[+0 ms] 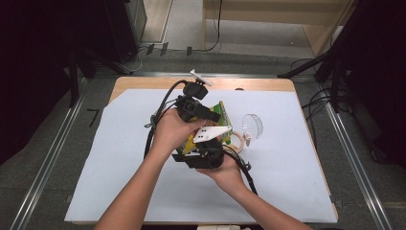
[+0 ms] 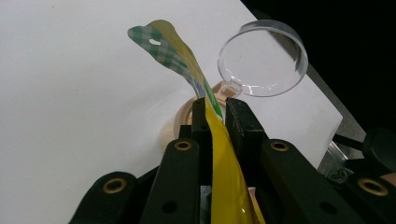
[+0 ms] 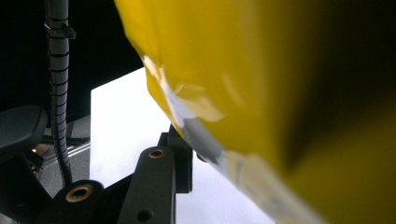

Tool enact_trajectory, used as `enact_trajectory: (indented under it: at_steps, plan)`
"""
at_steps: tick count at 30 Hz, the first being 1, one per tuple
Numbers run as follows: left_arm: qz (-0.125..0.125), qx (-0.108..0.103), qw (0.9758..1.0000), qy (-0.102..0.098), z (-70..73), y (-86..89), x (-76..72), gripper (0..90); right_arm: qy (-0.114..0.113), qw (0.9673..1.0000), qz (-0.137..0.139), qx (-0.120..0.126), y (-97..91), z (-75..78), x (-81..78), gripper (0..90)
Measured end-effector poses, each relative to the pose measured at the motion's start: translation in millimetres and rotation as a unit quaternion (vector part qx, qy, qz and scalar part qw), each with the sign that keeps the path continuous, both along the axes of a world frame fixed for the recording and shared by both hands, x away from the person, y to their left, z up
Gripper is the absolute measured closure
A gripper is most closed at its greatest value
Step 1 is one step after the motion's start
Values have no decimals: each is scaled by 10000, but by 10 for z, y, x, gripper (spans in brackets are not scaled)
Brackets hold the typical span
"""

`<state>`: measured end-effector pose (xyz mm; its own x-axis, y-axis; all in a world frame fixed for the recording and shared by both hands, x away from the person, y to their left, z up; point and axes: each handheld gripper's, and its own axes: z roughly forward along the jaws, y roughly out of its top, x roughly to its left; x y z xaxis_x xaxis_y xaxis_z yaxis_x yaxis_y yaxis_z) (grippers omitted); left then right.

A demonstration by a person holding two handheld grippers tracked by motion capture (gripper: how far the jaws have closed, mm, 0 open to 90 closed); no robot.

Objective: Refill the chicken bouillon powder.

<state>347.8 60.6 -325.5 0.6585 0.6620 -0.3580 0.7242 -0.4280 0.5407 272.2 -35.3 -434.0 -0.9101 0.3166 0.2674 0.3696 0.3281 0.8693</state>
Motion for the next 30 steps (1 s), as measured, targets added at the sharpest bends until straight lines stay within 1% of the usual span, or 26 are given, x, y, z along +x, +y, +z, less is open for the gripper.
enact_trajectory:
  at_steps: [8, 15, 30]
  plan:
    - [-1, 15, 10000, 29, 0, -5, 10, 824, 21, 10000, -2, 1, -3, 2, 2, 704]
    - [6, -22, 10000, 26, 8, -9, 11, 820, 36, 10000, -4, 26, -8, 11, 1, 704]
    - [-27, 12, 10000, 25, 21, -32, 21, 818, 57, 10000, -29, 51, -24, 24, 3, 704]
